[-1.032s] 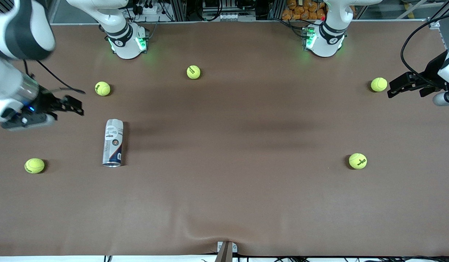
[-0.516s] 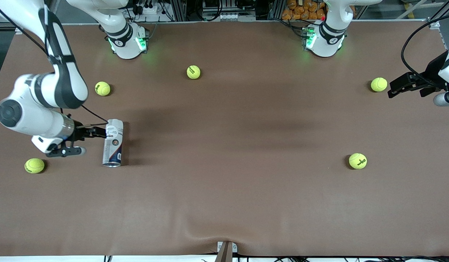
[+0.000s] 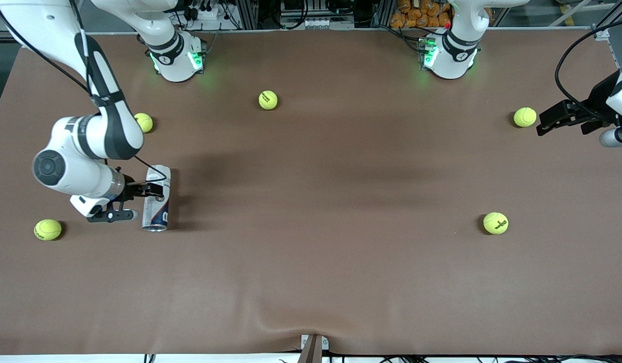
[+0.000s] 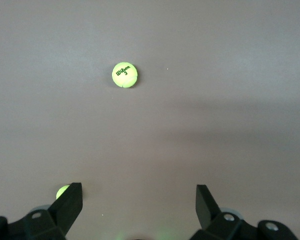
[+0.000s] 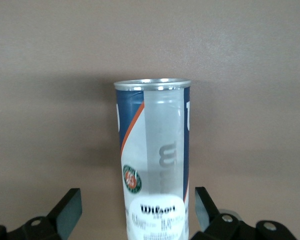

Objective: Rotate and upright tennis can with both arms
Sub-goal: 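Close the right gripper around the can's body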

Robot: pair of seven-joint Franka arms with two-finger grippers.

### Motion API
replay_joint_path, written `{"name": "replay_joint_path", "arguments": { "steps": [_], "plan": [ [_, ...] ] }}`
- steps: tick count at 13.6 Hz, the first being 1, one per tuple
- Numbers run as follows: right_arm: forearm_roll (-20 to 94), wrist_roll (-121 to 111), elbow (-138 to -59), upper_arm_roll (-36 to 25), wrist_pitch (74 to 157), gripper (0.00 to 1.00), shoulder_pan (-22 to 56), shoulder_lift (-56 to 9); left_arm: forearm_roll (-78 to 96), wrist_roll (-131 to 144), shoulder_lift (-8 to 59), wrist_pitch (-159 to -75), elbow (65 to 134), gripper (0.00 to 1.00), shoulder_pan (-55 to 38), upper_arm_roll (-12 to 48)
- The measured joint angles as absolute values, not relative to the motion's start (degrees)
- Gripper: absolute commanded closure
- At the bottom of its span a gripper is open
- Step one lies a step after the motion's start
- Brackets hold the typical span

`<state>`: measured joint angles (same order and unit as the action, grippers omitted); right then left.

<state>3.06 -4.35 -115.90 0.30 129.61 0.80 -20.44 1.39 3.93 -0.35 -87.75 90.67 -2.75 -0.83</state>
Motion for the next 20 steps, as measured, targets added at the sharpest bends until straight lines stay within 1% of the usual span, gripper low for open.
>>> {"name": "replay_joint_path", "arguments": {
  "steps": [17,19,20],
  "plan": [
    [2.34,-4.34,-116.81,-0.48,137.24,0.0,0.74,-27.43,1.39,3.93,-0.34,-87.55,90.68,0.0,-2.78,-0.81],
    [2.33,-4.34,-116.81,-0.52,137.54,0.07,0.72,-27.76,1.39,3.93,-0.34,-87.55,90.68,0.0,-2.69,-0.85],
    [2.33,-4.34,-116.81,-0.54,137.55,0.08,0.71,-27.76,1.39,3.93,-0.34,-87.54,90.69,0.0,-2.69,-0.85]
  ]
}}
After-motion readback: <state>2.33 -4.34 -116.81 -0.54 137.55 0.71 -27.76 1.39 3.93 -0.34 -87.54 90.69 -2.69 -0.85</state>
